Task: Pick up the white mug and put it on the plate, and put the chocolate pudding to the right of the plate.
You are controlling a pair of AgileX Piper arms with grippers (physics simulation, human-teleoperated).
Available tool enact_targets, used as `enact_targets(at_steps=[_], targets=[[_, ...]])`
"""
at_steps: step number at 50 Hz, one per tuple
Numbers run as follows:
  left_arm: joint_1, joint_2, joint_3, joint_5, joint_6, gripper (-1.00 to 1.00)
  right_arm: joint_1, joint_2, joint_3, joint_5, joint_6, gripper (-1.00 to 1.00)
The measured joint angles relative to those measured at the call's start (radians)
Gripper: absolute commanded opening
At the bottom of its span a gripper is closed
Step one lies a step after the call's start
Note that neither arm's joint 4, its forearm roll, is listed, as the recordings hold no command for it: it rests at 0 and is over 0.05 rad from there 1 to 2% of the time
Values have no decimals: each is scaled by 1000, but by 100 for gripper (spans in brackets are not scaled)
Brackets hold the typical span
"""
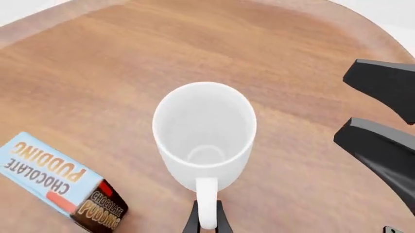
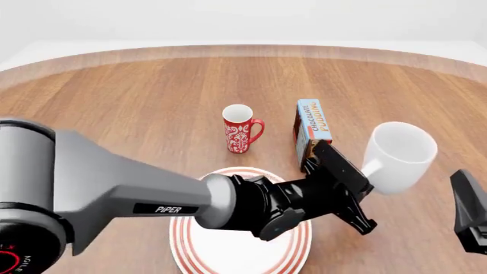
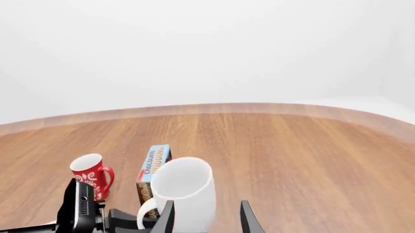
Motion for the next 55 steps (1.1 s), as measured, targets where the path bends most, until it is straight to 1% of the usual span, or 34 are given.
enact_targets(at_steps=[20,43,55], targets=[[0,-126,138,-49,14,-100,0,0,-9,9,-3,100],[-16,-330,327,-89,42,-100,1,0,11,-11,-7,100],[-32,-427,407,-91,62,-100,1,0,13,-13,-8,100]])
